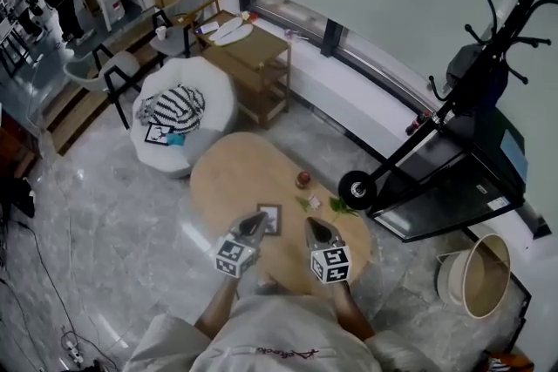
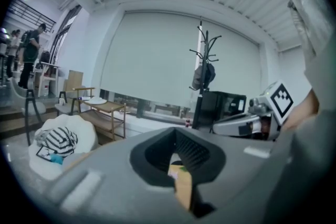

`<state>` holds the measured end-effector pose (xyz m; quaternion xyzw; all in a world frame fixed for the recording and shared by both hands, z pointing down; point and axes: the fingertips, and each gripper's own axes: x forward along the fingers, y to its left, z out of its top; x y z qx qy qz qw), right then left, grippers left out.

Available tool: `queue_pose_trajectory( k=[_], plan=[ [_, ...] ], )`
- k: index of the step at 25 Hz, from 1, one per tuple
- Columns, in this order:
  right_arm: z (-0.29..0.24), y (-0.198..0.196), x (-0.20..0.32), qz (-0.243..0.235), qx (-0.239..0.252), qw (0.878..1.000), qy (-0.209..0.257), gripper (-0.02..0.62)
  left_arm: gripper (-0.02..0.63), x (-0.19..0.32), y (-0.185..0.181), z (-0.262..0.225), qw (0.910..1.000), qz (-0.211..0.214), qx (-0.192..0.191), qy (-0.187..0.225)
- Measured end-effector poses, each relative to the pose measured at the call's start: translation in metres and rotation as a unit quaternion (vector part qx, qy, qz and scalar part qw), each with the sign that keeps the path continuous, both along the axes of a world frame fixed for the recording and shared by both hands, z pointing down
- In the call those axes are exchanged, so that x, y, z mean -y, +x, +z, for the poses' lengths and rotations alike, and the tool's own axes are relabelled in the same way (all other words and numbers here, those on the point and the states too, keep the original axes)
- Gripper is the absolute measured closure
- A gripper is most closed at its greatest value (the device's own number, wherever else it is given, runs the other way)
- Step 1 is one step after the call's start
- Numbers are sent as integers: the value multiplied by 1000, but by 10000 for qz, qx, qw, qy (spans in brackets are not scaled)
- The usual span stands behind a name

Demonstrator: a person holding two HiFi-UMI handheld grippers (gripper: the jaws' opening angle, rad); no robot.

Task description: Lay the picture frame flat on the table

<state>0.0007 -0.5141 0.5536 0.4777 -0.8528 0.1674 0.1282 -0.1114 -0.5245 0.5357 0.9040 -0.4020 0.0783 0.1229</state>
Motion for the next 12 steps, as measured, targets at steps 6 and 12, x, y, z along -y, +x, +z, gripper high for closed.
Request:
queue_pose_trajectory(
  k=[6, 12],
  plan=[
    [-24, 10, -6, 93, 11, 9997, 226, 592, 606, -8, 2, -21, 9999, 5, 35, 158],
    [-52, 6, 3, 99, 16, 9986, 515, 592, 606, -7, -11, -46, 9992, -137, 80, 381]
  ],
)
